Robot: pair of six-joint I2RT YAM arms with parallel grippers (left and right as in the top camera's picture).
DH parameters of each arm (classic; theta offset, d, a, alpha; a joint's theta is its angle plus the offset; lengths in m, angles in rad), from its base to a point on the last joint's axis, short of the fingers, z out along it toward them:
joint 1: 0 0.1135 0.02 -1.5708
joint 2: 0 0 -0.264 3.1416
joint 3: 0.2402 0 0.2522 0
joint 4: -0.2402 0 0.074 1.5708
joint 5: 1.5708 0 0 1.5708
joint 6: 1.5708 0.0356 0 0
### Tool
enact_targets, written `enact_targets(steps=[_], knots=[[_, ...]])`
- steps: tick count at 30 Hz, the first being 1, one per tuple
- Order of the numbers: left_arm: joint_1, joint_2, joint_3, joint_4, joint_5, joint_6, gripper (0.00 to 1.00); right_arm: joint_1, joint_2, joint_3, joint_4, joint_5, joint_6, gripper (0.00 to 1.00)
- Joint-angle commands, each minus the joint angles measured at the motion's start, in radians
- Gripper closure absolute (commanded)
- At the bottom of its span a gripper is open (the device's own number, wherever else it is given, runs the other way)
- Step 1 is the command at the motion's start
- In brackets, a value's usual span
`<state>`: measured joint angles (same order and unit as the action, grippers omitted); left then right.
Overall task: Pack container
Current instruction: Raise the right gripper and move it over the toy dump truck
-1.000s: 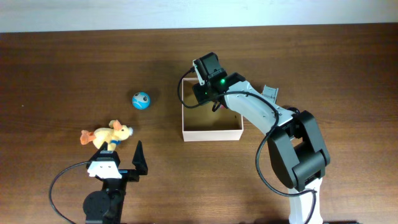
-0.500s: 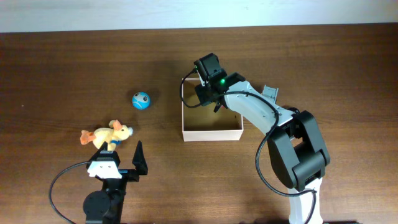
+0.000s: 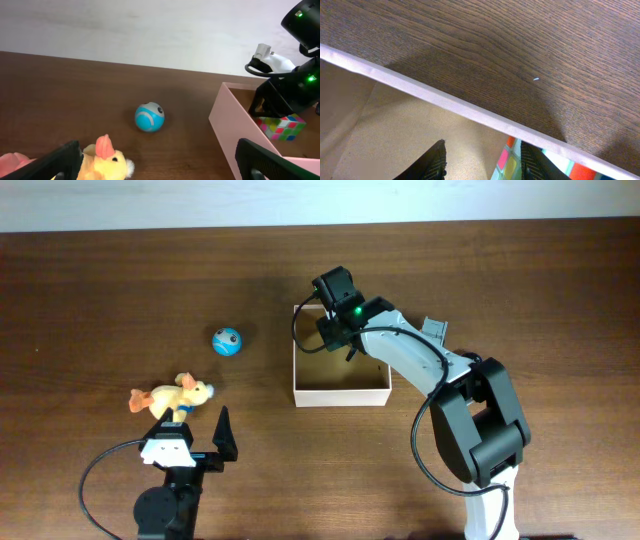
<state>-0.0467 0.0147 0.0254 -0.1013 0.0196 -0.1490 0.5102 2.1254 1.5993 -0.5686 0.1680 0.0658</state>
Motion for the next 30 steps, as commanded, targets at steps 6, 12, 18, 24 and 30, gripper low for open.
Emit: enact_targets(steps=[6, 12, 18, 24, 30], knots=[[-0.003, -0.009, -0.006, 0.003, 0.011, 0.02, 0.01, 0.026, -0.021, 0.023, -0.012, -0.057, -0.01, 0.57], [-0.003, -0.009, -0.006, 0.003, 0.011, 0.02, 0.01, 0.072, -0.088, 0.025, -0.071, -0.06, -0.008, 0.56], [-0.003, -0.009, -0.006, 0.003, 0.011, 0.02, 0.01, 0.079, -0.252, 0.105, -0.259, -0.06, 0.058, 0.51], [-0.003, -0.008, -0.006, 0.003, 0.011, 0.02, 0.01, 0.017, -0.415, 0.164, -0.438, 0.028, 0.121, 0.34], [-0.003, -0.008, -0.006, 0.003, 0.011, 0.02, 0.01, -0.149, -0.539, 0.164, -0.589, 0.105, 0.211, 0.22]])
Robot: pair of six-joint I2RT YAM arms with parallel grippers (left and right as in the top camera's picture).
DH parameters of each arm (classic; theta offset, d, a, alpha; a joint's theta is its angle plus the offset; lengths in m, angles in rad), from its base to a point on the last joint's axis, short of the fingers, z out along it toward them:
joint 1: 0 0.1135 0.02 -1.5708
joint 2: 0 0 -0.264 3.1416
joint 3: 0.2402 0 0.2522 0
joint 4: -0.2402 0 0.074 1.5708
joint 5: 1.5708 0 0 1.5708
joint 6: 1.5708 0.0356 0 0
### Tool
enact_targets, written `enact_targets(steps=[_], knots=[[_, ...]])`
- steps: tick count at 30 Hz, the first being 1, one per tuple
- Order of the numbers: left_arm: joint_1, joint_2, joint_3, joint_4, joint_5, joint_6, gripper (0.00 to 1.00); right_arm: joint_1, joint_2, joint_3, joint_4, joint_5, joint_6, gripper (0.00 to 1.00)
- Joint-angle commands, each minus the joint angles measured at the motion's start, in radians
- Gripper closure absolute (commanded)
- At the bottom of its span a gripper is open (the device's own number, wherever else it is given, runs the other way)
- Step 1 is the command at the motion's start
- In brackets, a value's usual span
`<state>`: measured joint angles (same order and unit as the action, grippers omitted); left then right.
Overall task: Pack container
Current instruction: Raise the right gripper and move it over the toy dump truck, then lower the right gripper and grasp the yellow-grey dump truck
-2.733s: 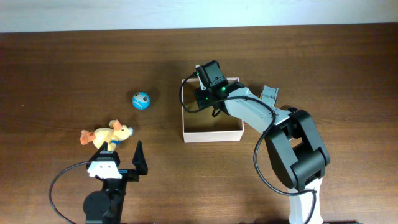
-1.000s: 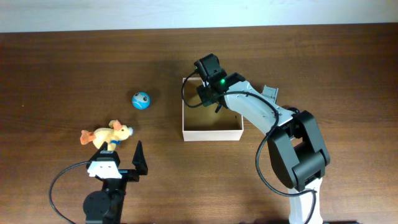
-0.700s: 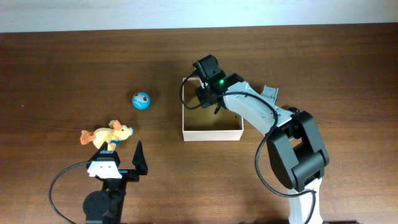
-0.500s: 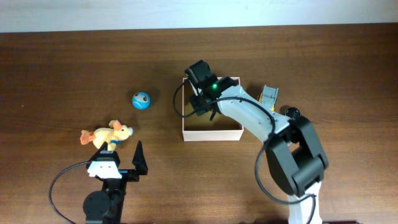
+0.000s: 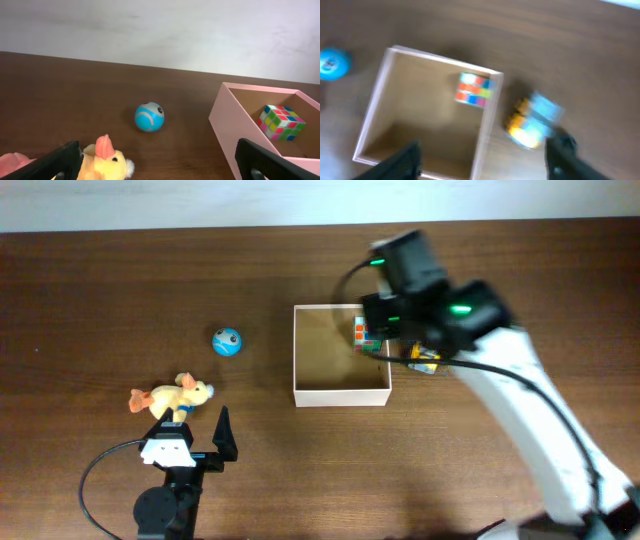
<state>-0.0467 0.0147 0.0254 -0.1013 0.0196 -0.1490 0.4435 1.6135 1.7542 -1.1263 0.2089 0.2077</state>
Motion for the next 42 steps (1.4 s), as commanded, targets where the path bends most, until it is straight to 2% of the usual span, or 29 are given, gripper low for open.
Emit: enact_targets(steps=[1, 6, 12, 14, 22, 33, 42], knots=[[-0.003, -0.009, -0.006, 0.003, 0.011, 0.02, 0.01, -0.111, -0.031, 0.01, -0.047, 0.062, 0.084, 0.21], [-0.003, -0.009, -0.006, 0.003, 0.011, 0.02, 0.01, -0.227, 0.002, -0.027, -0.08, 0.058, 0.165, 0.2], [-0.003, -0.009, -0.006, 0.003, 0.011, 0.02, 0.01, -0.265, 0.043, -0.181, 0.049, 0.036, 0.247, 0.04], [-0.003, -0.009, -0.006, 0.003, 0.011, 0.02, 0.01, -0.273, 0.052, -0.238, 0.106, -0.002, 0.247, 0.01], [-0.003, -0.009, -0.006, 0.003, 0.011, 0.02, 0.01, -0.282, 0.107, -0.43, 0.317, -0.04, 0.273, 0.01], [-0.003, -0.009, -0.006, 0.003, 0.011, 0.02, 0.01, -0.282, 0.209, -0.443, 0.449, -0.02, 0.307, 0.01], [-0.003, -0.009, -0.006, 0.003, 0.011, 0.02, 0.01, -0.313, 0.28, -0.443, 0.487, -0.014, 0.306, 0.01]])
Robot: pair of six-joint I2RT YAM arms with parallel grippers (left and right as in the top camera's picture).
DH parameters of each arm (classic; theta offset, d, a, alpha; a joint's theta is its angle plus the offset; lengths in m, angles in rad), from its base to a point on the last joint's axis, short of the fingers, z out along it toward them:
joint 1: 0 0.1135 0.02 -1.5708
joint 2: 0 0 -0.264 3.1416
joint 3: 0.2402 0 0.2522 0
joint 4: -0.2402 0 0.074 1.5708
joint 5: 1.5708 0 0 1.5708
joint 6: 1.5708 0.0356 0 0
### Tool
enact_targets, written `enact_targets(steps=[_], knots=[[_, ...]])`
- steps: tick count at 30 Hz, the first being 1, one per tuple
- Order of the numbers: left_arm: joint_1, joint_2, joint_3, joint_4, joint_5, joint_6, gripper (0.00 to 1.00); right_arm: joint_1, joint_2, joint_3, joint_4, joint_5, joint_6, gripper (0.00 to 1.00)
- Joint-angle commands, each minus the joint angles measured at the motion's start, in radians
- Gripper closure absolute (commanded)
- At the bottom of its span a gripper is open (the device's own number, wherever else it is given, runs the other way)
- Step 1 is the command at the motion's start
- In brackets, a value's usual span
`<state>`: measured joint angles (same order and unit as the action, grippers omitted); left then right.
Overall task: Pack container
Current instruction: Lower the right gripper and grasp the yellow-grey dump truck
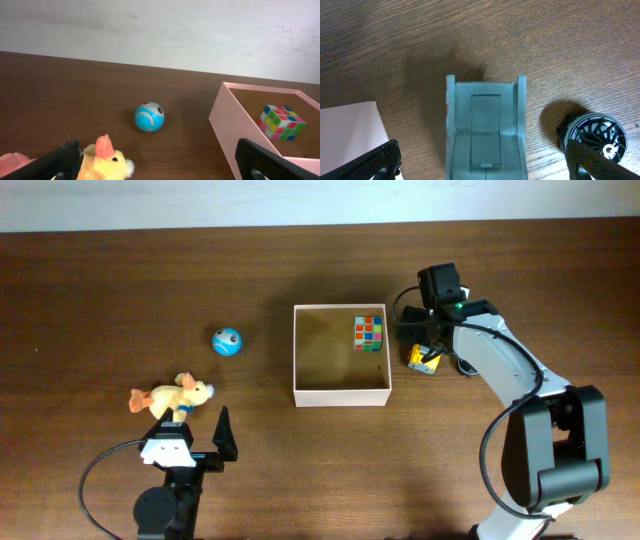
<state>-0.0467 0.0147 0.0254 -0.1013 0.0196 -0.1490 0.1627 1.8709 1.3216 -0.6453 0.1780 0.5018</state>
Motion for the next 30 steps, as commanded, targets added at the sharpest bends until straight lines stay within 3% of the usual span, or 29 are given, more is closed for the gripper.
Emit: enact_targets(steps=[1, 24, 30], knots=[[-0.003, -0.009, -0.006, 0.003, 0.011, 0.02, 0.01, -0.038, 0.027, -0.011, 0.006, 0.016, 0.012, 0.02], [-0.003, -0.001, -0.006, 0.003, 0.011, 0.02, 0.01, -0.052, 0.068, -0.025, 0.008, -0.063, -0.056, 0.08], [-0.003, -0.001, -0.006, 0.003, 0.011, 0.02, 0.01, -0.052, 0.069, -0.038, 0.019, -0.066, -0.056, 0.26]])
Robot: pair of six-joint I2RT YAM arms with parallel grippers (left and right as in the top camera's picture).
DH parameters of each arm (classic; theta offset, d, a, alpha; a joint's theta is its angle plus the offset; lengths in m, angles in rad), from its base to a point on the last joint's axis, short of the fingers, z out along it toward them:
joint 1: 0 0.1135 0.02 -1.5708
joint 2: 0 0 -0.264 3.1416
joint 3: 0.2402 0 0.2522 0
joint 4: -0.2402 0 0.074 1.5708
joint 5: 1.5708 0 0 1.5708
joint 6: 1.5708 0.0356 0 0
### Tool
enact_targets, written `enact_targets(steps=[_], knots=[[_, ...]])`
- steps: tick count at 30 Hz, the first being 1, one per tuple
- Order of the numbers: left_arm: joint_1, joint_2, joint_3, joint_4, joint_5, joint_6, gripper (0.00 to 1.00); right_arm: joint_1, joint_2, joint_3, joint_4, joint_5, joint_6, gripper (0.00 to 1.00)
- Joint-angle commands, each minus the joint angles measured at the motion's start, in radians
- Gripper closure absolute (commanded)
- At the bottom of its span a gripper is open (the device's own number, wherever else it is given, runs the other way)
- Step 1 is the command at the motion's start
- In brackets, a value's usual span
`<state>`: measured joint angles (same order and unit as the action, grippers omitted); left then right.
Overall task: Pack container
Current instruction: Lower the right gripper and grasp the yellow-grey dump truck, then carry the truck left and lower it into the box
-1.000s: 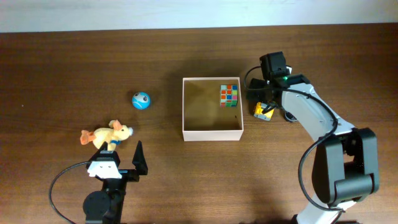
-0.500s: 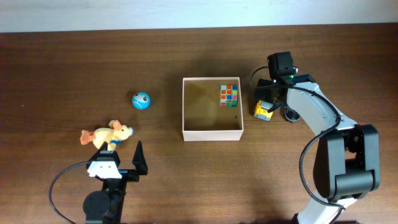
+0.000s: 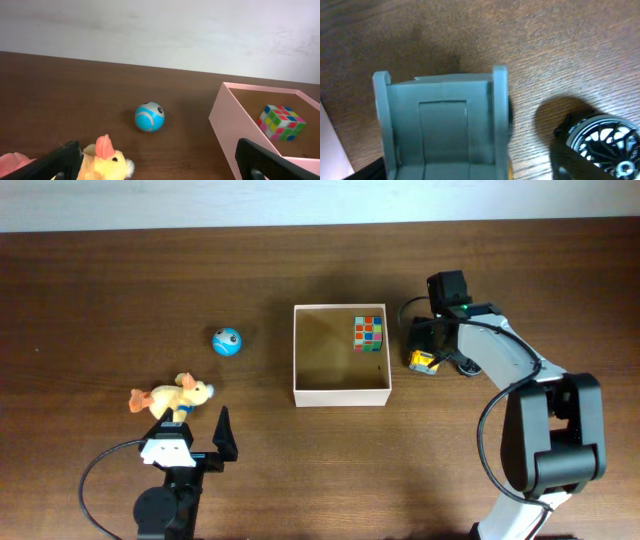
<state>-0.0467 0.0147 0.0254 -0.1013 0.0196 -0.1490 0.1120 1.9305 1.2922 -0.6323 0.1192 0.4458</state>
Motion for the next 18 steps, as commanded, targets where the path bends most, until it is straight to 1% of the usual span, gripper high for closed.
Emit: enact_targets(steps=[1, 5, 8, 18], knots=[[-0.003, -0.001, -0.006, 0.003, 0.011, 0.02, 0.01, -0.001, 0.01, -0.009, 0.008, -0.008, 0.0, 0.29], [-0.003, -0.001, -0.006, 0.003, 0.011, 0.02, 0.01, -0.001, 0.01, -0.009, 0.012, -0.008, 0.0, 0.39], [-0.003, -0.001, -0.006, 0.003, 0.011, 0.02, 0.01, -0.001, 0.01, -0.009, 0.013, -0.007, -0.005, 0.44], [-0.003, -0.001, -0.006, 0.003, 0.011, 0.02, 0.01, -0.001, 0.007, -0.008, 0.013, -0.015, -0.059, 0.47]])
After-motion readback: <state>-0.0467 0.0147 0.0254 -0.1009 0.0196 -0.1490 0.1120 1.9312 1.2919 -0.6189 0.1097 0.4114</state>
